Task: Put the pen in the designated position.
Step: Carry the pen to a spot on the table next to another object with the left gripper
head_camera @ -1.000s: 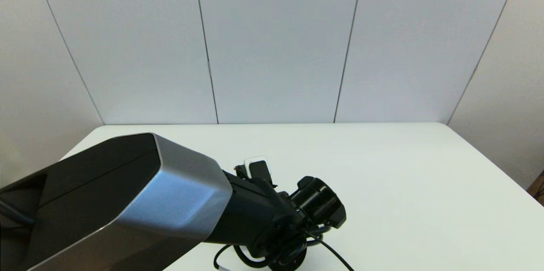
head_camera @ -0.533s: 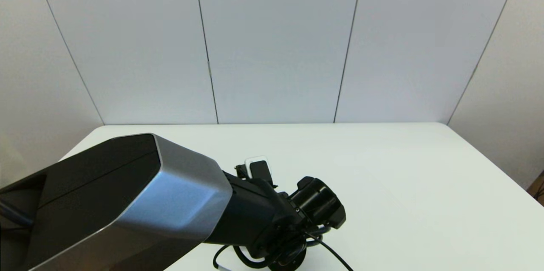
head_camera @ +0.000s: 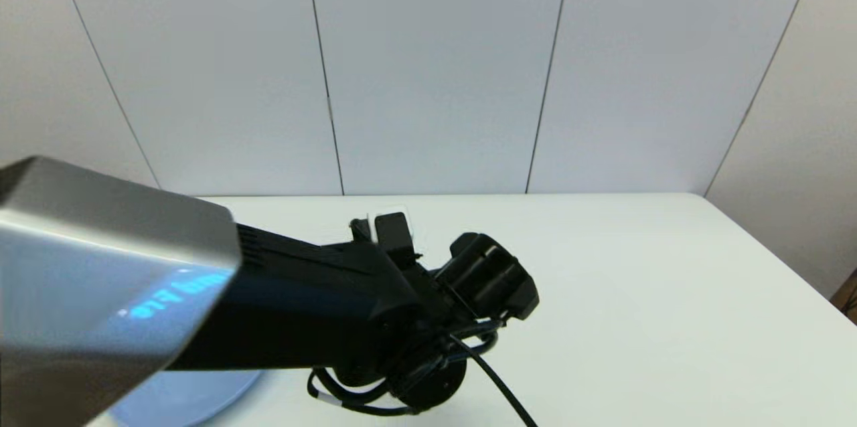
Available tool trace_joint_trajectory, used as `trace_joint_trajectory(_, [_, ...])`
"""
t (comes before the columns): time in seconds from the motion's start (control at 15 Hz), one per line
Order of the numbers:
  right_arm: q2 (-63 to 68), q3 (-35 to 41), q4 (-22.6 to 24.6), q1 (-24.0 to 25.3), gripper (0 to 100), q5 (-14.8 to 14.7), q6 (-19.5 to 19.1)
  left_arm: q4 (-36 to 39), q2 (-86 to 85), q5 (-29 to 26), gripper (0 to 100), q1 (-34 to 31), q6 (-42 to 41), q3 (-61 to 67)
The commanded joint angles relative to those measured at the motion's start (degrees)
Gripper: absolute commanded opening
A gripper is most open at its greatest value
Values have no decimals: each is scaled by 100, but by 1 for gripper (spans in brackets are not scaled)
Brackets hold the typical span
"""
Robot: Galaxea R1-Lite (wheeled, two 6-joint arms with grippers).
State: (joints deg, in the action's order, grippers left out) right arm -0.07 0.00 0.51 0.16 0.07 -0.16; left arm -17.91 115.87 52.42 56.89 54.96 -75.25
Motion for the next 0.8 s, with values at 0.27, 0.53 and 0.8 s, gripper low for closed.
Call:
trace_joint_trajectory(0.27, [7, 0, 2, 2, 100, 1, -2, -2, -1629, 111, 0, -1075, -1206, -7])
trace_joint_trajectory(0.53, [7, 0, 2, 2, 100, 1, -2, 138, -2130, 67, 0, -2332, -2296, -60])
trace_joint_trajectory(0.8, [7, 0, 2, 2, 100, 1, -2, 525, -2227, -593, 0, -3580, -3175, -174])
